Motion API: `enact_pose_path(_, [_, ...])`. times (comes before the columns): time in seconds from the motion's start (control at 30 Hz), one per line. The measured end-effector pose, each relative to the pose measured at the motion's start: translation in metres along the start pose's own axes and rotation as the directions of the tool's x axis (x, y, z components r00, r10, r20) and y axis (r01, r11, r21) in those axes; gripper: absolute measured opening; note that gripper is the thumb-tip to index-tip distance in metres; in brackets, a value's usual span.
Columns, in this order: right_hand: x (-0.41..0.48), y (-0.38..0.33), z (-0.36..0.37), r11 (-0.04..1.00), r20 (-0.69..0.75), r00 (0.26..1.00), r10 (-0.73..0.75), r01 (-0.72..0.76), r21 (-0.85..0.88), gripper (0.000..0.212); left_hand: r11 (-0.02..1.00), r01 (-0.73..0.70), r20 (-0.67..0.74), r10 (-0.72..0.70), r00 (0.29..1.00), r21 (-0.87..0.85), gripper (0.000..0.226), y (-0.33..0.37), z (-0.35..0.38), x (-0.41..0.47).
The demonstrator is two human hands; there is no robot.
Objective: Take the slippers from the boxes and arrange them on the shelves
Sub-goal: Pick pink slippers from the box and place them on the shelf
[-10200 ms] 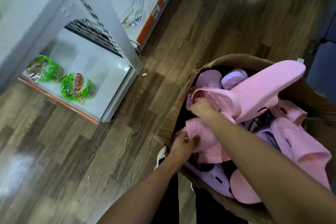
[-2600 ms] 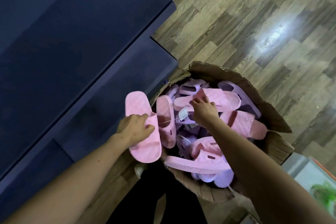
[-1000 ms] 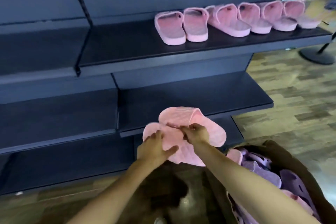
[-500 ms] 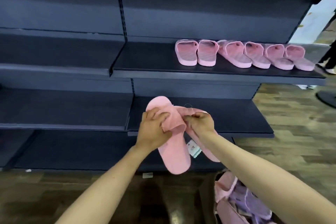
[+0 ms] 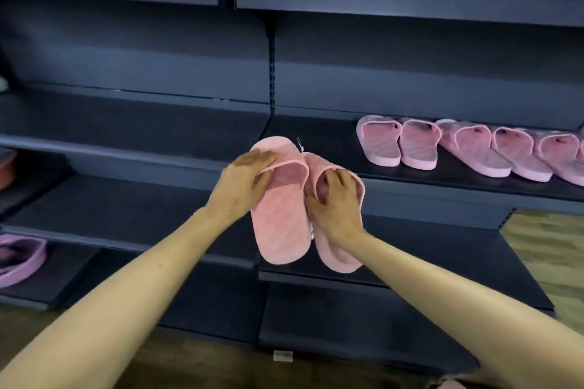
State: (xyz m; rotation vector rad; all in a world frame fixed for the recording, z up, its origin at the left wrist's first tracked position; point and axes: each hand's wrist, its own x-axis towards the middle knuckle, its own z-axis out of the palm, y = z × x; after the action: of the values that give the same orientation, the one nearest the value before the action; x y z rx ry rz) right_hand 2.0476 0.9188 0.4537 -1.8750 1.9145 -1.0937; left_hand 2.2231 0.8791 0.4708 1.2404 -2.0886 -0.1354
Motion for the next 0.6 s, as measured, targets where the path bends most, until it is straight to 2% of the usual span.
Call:
enact_pose_path(0.07, [0.021, -0.011, 0.010, 1.000, -0.003, 1.000, -0.006, 0.006, -0.025, 0.050, 1.000, -0.023, 0.009, 0.023, 1.000, 0.012, 0.035, -0.020, 0.000, 0.028])
enact_pose_path(0.13, [0.042, -0.020, 0.018, 0.996, -0.012, 0.999, -0.042, 0.041, -0.078, 0.057, 0.998, -0.045, 0.008, 0.045, 0.999, 0.049, 0.035, -0.041, 0.001, 0.055])
enact_pose_path(0.2, [0.069, -0.022, 0.026, 0.989, -0.015, 0.999, -0.042, 0.040, -0.142, 0.064, 0.995, -0.054, -0.001, 0.055, 0.999, 0.088, 0.045, -0.059, 0.005, 0.080])
enact_pose_path(0.27, [0.095, -0.018, 0.033, 0.981, -0.019, 1.000, -0.004, 0.000, -0.196, 0.059, 0.997, -0.041, 0.017, 0.040, 0.999, 0.066, 0.051, -0.075, 0.012, 0.103])
enact_pose_path(0.33, [0.118, -0.010, 0.040, 0.965, -0.027, 0.999, 0.039, -0.045, -0.257, 0.051, 0.998, -0.048, 0.055, 0.047, 0.997, 0.031, 0.046, -0.092, 0.025, 0.125])
enact_pose_path(0.47, [0.151, 0.008, 0.049, 0.939, 0.005, 0.991, 0.131, -0.122, -0.321, 0.052, 0.998, -0.068, 0.183, 0.069, 0.981, -0.006, 0.043, -0.110, 0.061, 0.156])
enact_pose_path(0.53, [0.163, 0.016, 0.050, 0.926, 0.025, 0.988, 0.155, -0.137, -0.351, 0.054, 1.000, -0.027, 0.255, 0.023, 0.967, 0.011, 0.044, -0.103, 0.080, 0.167])
enact_pose_path(0.6, [0.173, 0.026, 0.053, 0.901, 0.067, 0.984, 0.167, -0.125, -0.416, 0.052, 0.998, 0.032, 0.266, -0.047, 0.963, 0.060, 0.045, -0.097, 0.097, 0.178])
